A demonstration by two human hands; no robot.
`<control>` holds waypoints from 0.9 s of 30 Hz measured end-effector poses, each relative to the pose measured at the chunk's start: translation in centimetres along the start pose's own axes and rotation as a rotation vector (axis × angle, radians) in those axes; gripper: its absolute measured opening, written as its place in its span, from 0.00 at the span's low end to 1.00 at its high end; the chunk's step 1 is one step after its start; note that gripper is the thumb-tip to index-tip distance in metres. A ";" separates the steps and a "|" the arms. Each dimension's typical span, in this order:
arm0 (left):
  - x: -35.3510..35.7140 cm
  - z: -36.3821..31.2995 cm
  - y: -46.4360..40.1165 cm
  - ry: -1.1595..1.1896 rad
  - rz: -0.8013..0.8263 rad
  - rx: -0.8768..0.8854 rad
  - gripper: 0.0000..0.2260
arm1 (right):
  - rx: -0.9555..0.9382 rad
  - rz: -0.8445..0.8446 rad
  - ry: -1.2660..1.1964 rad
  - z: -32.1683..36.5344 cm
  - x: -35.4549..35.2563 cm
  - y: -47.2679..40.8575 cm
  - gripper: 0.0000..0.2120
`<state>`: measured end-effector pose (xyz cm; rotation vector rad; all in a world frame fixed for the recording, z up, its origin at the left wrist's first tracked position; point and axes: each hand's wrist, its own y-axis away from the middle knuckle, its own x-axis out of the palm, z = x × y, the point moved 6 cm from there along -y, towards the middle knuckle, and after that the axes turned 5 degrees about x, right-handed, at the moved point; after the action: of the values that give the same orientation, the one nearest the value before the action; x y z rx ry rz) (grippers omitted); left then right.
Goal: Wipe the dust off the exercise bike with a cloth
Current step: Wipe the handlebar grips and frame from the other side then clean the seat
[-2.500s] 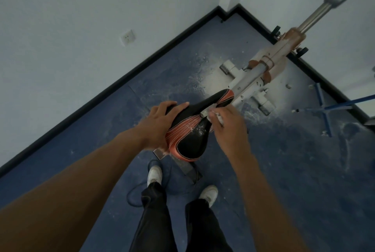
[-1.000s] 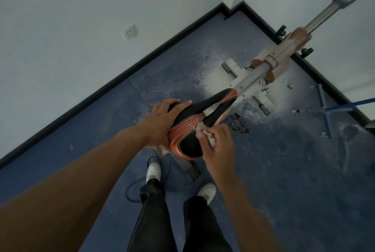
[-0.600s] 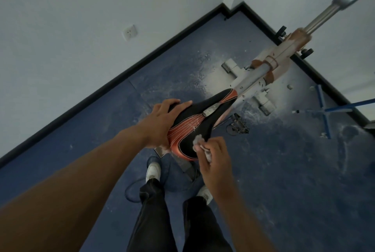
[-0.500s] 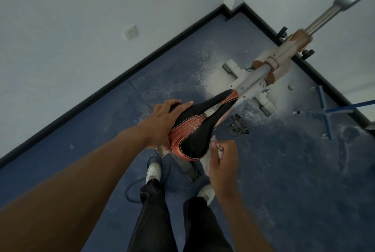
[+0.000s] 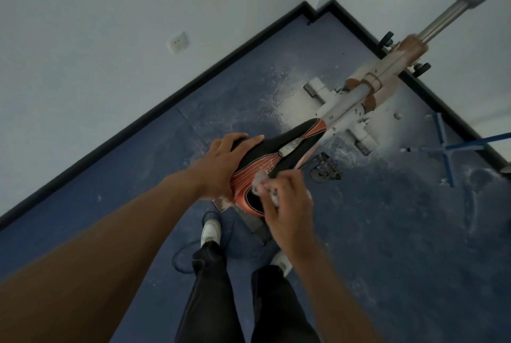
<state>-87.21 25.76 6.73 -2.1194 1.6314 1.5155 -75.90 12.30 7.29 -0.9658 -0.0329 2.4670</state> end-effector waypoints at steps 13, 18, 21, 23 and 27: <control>0.1 0.1 -0.1 -0.004 0.005 -0.005 0.65 | -0.159 0.105 0.092 0.0 0.6 -0.9 0.08; 0.1 0.2 -0.1 0.000 0.001 -0.002 0.65 | 0.010 0.023 0.007 -1.8 -1.0 -2.3 0.10; 0.2 0.2 -0.2 -0.004 0.006 0.000 0.65 | 0.170 0.017 0.073 -1.5 -0.9 -4.3 0.09; 0.2 0.2 -0.2 -0.011 0.004 -0.002 0.65 | 0.189 0.090 0.177 -0.7 -0.3 -4.7 0.11; 0.2 0.3 -0.2 -0.003 -0.004 -0.007 0.66 | 0.069 0.250 0.185 0.9 -0.1 -2.4 0.12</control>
<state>-87.26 25.86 6.42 -2.1220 1.6221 1.5247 -75.37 14.54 8.48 -1.2280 0.2464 2.5688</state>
